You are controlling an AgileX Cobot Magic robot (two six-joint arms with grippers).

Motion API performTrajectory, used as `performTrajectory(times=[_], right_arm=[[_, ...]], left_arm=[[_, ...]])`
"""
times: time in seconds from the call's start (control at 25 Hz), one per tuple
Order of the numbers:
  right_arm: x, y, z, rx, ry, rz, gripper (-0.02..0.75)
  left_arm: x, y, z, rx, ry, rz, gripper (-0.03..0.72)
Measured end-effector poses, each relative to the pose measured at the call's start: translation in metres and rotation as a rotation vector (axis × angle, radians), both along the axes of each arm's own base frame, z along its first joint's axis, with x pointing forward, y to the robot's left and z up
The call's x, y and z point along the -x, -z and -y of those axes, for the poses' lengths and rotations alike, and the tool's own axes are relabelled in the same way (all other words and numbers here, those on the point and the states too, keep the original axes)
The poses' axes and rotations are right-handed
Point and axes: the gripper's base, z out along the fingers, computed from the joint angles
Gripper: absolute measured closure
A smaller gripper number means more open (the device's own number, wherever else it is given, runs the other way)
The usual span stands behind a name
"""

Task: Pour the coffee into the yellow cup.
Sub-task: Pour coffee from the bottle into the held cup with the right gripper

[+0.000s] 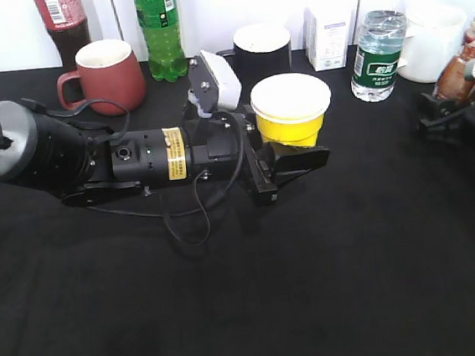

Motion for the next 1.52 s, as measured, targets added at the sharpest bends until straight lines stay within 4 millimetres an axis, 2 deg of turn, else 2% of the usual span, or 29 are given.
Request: performTrajectory(times=[0.2,0.36,0.4,0.6,0.68,0.76,1.0,1.24,1.52], right_arm=[[0.013,0.004,0.006,-0.012,0.062,-0.003,0.202],[0.015,0.000,-0.004,0.012,-0.057,-0.009,0.202],[0.016,-0.008,-0.008,0.038,-0.109,0.003,0.202],[0.033,-0.083,-0.025,0.255,-0.347,0.080,0.202],[0.043,-0.107,-0.029,0.331,-0.407,0.145,0.202],[0.050,-0.123,-0.032,0.414,-0.442,0.217,0.202],[0.054,-0.124,-0.036,0.762,-0.540,0.312,0.202],[0.053,-0.125,-0.035,1.153,-0.556,0.419,0.202],[0.053,-0.125,-0.034,1.295,-0.549,0.452,0.202]], left_arm=[[0.000,0.000,0.000,0.000,0.000,0.000,0.253],[0.000,0.000,0.000,0.000,0.000,0.000,0.253],[0.000,0.000,0.000,0.000,0.000,0.000,0.253],[0.001,-0.002,0.001,0.026,0.016,0.002,0.253],[0.003,-0.004,0.001,0.046,0.029,0.004,0.253],[0.009,-0.005,0.007,0.053,0.053,0.004,0.253],[0.033,-0.007,0.039,0.023,0.129,0.022,0.255],[0.036,-0.007,0.042,0.020,0.137,0.024,0.255],[0.036,-0.007,0.042,0.018,0.136,0.024,0.255]])
